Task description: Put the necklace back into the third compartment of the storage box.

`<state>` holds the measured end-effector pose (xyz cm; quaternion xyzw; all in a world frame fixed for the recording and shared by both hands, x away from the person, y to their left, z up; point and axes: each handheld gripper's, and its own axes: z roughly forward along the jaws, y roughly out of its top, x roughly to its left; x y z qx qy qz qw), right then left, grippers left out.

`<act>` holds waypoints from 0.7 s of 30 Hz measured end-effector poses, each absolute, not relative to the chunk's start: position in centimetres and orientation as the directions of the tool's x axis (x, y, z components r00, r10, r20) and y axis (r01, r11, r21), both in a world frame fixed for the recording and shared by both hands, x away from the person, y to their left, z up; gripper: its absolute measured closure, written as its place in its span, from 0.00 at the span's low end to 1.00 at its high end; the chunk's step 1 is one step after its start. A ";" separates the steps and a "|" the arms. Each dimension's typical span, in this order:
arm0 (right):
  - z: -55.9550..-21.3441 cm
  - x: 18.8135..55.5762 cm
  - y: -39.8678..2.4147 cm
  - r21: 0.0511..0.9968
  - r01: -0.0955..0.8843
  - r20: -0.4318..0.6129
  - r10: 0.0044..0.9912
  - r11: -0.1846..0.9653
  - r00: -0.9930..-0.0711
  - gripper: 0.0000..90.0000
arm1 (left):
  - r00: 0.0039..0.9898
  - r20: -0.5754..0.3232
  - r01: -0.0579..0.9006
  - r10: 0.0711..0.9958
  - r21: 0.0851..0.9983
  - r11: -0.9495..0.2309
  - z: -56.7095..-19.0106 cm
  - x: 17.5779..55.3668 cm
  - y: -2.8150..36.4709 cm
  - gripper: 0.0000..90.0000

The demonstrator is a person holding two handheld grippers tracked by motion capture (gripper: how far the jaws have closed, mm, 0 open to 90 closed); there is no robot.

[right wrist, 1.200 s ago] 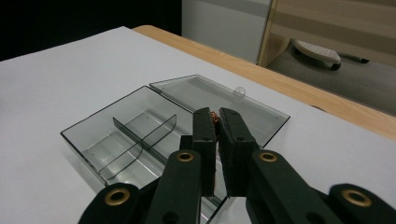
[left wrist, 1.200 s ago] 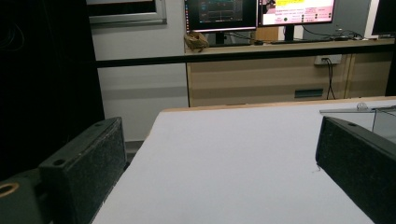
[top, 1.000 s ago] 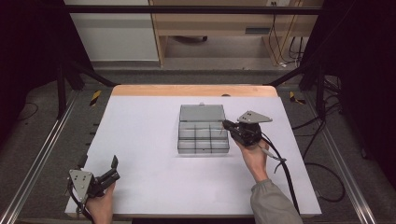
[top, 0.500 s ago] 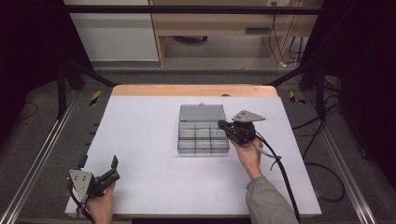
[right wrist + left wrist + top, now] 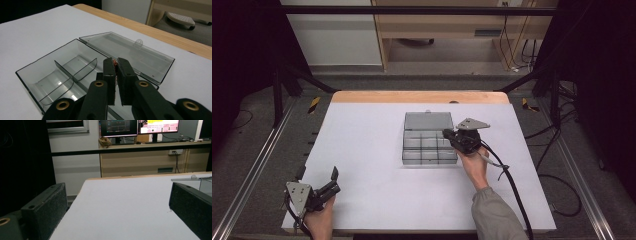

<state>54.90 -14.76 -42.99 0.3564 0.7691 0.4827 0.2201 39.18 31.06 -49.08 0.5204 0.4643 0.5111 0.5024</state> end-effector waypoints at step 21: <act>-45.4 56.2 -14.0 0.860 0.389 -0.015 0.777 0.331 -0.629 0.95 | 0.046 0.065 -0.030 0.997 0.998 -0.064 -49.1 39.2 31.1 0.02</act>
